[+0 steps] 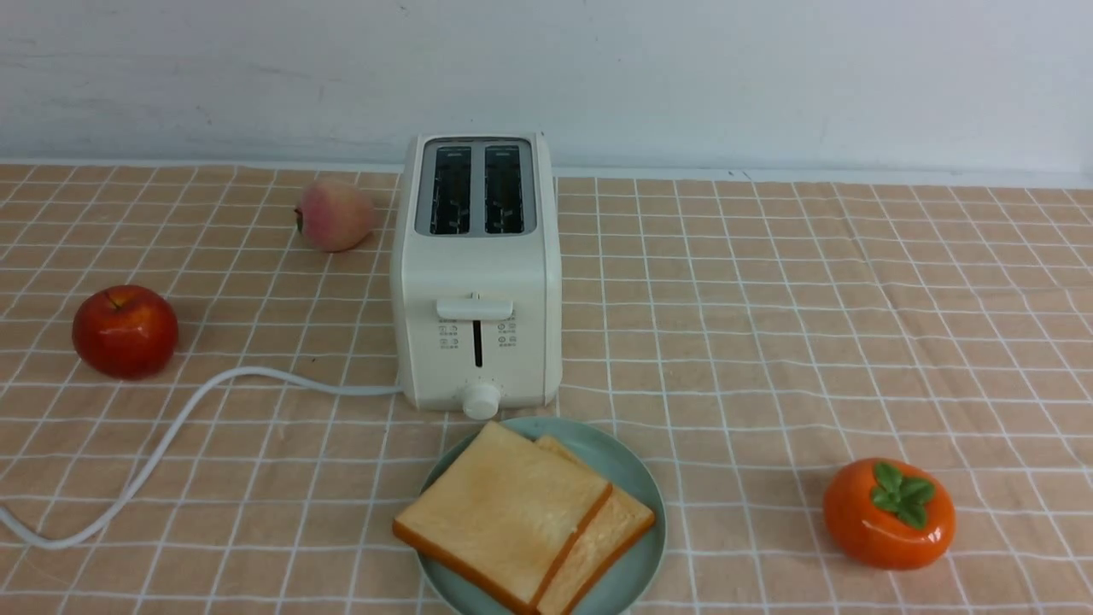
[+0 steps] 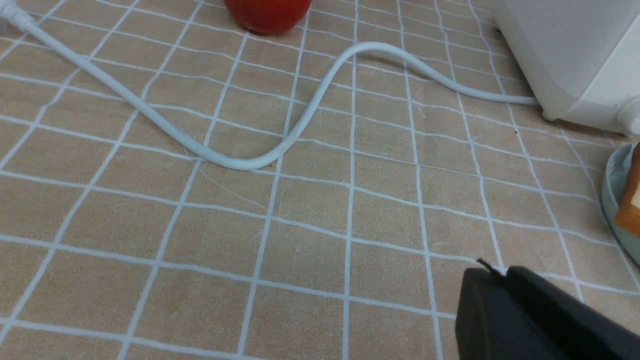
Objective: Take toasted bread from bread machine on light coffee tablecloth place on plate.
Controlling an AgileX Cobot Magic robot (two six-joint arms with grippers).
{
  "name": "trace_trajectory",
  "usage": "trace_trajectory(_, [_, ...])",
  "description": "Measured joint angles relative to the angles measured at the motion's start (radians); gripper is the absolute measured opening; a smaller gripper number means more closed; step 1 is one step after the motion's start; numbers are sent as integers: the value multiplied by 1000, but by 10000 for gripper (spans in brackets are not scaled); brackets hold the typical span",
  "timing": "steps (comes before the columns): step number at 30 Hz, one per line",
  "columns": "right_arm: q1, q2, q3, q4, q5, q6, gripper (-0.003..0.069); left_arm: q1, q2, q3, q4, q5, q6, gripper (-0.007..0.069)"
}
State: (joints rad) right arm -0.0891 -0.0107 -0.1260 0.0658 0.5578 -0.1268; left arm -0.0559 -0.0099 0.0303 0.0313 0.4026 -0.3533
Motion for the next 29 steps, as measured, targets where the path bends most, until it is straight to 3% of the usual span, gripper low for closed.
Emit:
trace_trajectory(8, [0, 0, 111, -2, -59, -4, 97, 0, 0, 0, 0, -1, 0, 42])
trace_trajectory(29, [0, 0, 120, -2, -93, -6, 125, 0, 0, 0, -3, 0, 0, 60])
